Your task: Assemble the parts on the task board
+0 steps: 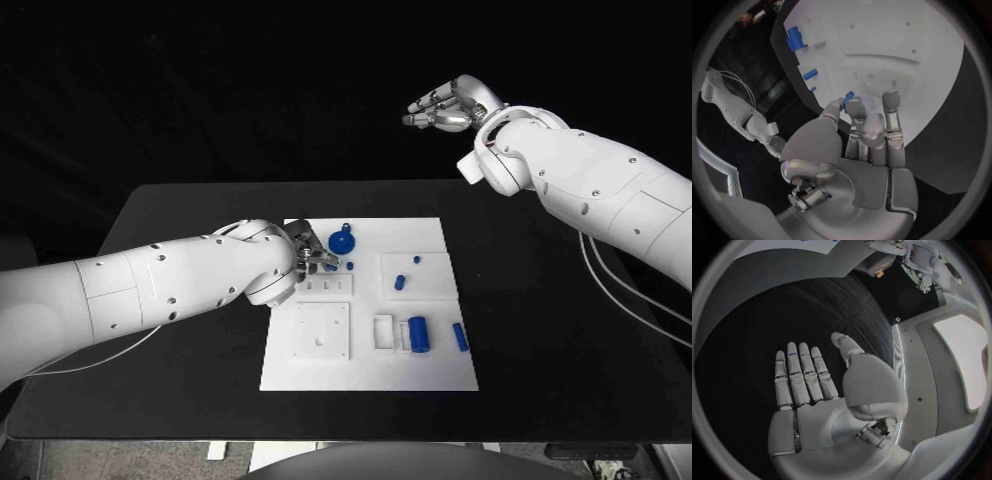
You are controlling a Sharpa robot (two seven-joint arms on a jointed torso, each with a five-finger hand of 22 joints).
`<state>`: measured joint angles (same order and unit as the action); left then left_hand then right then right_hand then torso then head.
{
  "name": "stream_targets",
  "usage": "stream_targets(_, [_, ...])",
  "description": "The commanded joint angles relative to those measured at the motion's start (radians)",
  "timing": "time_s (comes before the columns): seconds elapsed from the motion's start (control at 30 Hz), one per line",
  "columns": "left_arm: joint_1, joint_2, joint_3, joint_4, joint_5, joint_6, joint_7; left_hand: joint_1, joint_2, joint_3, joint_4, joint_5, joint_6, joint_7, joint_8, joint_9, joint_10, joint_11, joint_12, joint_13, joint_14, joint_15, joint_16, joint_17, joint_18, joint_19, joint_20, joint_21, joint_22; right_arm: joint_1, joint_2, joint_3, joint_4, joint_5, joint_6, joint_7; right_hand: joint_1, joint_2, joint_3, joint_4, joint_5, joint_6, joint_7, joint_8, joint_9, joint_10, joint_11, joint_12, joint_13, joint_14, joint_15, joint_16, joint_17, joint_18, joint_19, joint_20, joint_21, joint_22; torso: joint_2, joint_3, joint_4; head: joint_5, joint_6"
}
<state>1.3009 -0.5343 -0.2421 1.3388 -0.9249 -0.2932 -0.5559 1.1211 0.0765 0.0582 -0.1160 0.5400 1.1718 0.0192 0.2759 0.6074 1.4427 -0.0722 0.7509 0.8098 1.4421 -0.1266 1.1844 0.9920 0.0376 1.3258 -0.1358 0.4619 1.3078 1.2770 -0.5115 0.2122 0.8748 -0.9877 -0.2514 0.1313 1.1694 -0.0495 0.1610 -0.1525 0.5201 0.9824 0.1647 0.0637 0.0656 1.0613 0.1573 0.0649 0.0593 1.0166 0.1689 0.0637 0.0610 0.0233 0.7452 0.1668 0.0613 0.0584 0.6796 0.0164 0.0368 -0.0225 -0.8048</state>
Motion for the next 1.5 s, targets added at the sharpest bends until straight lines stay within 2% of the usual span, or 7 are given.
stream_targets(0.03, [-0.002, 0.003, 0.0, -0.002, -0.051, 0.058, -0.005, 0.022, 0.028, 0.055, -0.059, 0.009, 0.056, -0.05, 0.008, 0.0, 0.047, -0.02, -0.008, -0.006, 0.005, 0.004, 0.001, -0.002, 0.004, -0.001, 0.006, 0.002, 0.017, 0.001, 0.002, 0.001, -0.003, 0.005, 0.027, -0.011, -0.001, 0.012, -0.006, 0.0, 0.001, -0.005, 0.0, -0.001, 0.0, -0.005, -0.001, -0.005, -0.002, -0.005, 0.0, -0.003, -0.001, 0.019, -0.007, 0.001, -0.004, -0.001, 0.0, 0.0002, 0.0004, 0.003, -0.003])
stream_targets(0.33, [-0.008, -0.003, 0.0, 0.0, -0.062, 0.083, -0.013, -0.001, 0.031, 0.075, -0.079, 0.035, 0.059, -0.051, 0.016, -0.007, 0.054, -0.022, 0.019, 0.018, 0.012, 0.003, 0.023, 0.019, 0.004, -0.001, 0.005, 0.014, 0.018, 0.001, 0.005, 0.0, -0.011, 0.003, 0.015, 0.003, 0.002, 0.018, -0.009, -0.001, 0.01, 0.001, -0.002, -0.002, 0.0, 0.005, -0.004, -0.005, -0.001, 0.004, -0.004, -0.004, -0.001, 0.021, 0.01, -0.001, -0.003, 0.0, 0.0, 0.0016, 0.0007, 0.003, -0.005])
stream_targets(0.4, [-0.009, -0.004, 0.0, -0.001, -0.062, 0.084, -0.013, -0.003, 0.029, 0.074, -0.08, 0.036, 0.06, -0.052, 0.017, -0.007, 0.056, -0.022, 0.023, 0.021, 0.013, 0.003, 0.025, 0.021, 0.004, 0.0, 0.005, 0.017, 0.018, 0.001, 0.005, 0.0, -0.012, 0.003, 0.017, 0.001, 0.002, 0.017, -0.007, -0.003, 0.011, 0.001, -0.002, -0.002, 0.0, 0.004, -0.004, -0.005, -0.001, 0.004, -0.004, -0.003, -0.001, 0.021, 0.01, -0.001, -0.003, 0.0, 0.0, 0.0006, 0.0011, 0.004, -0.008])
stream_targets(0.53, [-0.014, -0.005, 0.0, -0.002, -0.064, 0.079, -0.012, -0.005, 0.029, 0.073, -0.079, 0.031, 0.062, -0.053, 0.018, -0.008, 0.058, -0.023, 0.032, 0.027, 0.015, 0.002, 0.032, 0.028, 0.005, 0.002, 0.005, 0.027, 0.02, 0.001, 0.005, -0.001, -0.015, 0.003, 0.023, -0.001, -0.001, 0.018, -0.005, -0.003, 0.022, -0.001, -0.001, -0.002, 0.0, 0.003, -0.003, -0.005, -0.001, 0.002, -0.004, -0.004, -0.001, 0.02, 0.007, -0.001, -0.003, 0.0, 0.001, -0.0006, 0.0002, 0.004, -0.009])
stream_targets(0.77, [-0.026, -0.005, 0.0, -0.004, -0.07, 0.069, -0.011, -0.003, 0.028, 0.071, -0.079, 0.027, 0.063, -0.053, 0.017, -0.012, 0.057, -0.023, 0.036, 0.03, 0.013, 0.002, 0.035, 0.028, 0.008, 0.001, 0.007, 0.031, 0.02, 0.0, 0.005, -0.003, -0.019, 0.003, 0.032, -0.008, -0.005, 0.018, -0.004, -0.002, 0.024, -0.003, -0.001, -0.002, 0.0, 0.0, -0.002, -0.005, -0.001, 0.0, -0.003, -0.004, -0.001, 0.019, 0.003, -0.001, -0.004, 0.0, 0.001, 0.0002, 0.0005, 0.006, -0.011])
stream_targets(1.37, [-0.037, -0.006, 0.0, -0.02, -0.092, 0.049, -0.012, 0.002, 0.029, 0.068, -0.076, 0.018, 0.062, -0.052, 0.017, -0.015, 0.055, -0.023, 0.029, 0.024, 0.012, 0.002, 0.032, 0.022, 0.011, -0.002, 0.008, 0.027, 0.017, -0.003, 0.004, -0.005, -0.018, 0.004, 0.045, -0.014, -0.005, 0.017, -0.007, -0.001, 0.026, -0.007, 0.001, -0.002, 0.0, -0.004, -0.001, -0.005, -0.001, -0.004, -0.001, -0.004, -0.001, 0.019, -0.006, 0.001, -0.004, -0.001, 0.001, 0.0008, -0.0008, 0.01, -0.017])
stream_targets(1.5, [-0.04, -0.006, 0.0, -0.022, -0.099, 0.057, -0.016, 0.0, 0.031, 0.067, -0.071, 0.014, 0.06, -0.052, 0.016, -0.016, 0.054, -0.022, 0.027, 0.022, 0.011, 0.002, 0.029, 0.019, 0.011, -0.002, 0.008, 0.025, 0.017, -0.004, 0.005, -0.005, -0.02, 0.017, 0.048, -0.015, -0.015, 0.025, -0.02, 0.016, 0.023, -0.009, 0.0, -0.002, 0.0, -0.007, 0.0, -0.005, -0.001, -0.004, 0.0, -0.004, -0.002, 0.02, -0.011, 0.002, -0.004, -0.001, 0.001, 0.0005, -0.0001, 0.008, -0.019])
